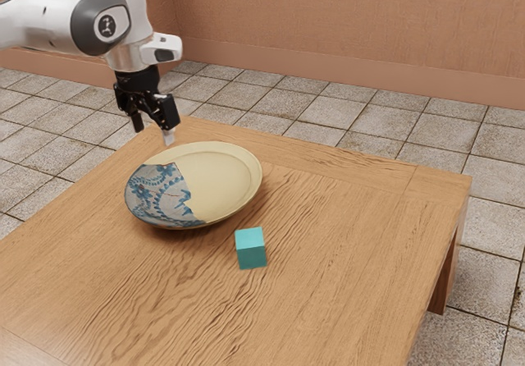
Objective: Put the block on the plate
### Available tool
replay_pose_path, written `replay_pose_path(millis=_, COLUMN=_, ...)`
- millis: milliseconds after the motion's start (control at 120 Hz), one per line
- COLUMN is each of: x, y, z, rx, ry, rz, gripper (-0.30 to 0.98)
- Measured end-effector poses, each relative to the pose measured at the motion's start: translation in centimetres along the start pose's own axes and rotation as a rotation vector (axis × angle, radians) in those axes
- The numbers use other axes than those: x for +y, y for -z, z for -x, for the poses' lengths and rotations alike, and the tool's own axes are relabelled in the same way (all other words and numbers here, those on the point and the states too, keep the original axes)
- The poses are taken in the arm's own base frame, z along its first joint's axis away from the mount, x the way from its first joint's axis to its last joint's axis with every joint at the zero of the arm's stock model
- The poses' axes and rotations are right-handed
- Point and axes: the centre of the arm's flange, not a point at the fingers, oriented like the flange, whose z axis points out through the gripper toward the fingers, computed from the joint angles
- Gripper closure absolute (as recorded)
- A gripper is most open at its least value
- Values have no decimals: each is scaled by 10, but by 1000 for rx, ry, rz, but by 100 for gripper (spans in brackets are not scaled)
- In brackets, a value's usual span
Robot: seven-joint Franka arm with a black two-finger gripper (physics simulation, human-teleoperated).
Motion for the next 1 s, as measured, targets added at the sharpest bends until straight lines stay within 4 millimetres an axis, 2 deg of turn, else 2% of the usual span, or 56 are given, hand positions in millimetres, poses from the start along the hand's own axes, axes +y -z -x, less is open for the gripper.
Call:
replay_pose_path(millis=167, x=-2, y=-11, z=4, rx=-10, ry=-14, rz=3, gripper=0)
replay_pose_path(millis=375, x=4, y=-57, z=19, rx=-68, ry=48, rz=19, gripper=0)
replay_pose_path(millis=550, x=8, y=-93, z=11, rx=-90, ry=142, rz=7, gripper=0)
replay_pose_path(millis=608, x=25, y=-109, z=1, rx=-99, ry=155, rz=-1, gripper=0)
replay_pose_path(millis=700, x=80, y=-125, z=-10, rx=-99, ry=126, rz=-12, gripper=0)
replay_pose_path(millis=750, x=100, y=-131, z=-12, rx=-98, ry=131, rz=-15, gripper=0)
replay_pose_path(millis=1000, x=124, y=-157, z=-25, rx=-66, ry=286, rz=-30, gripper=0)
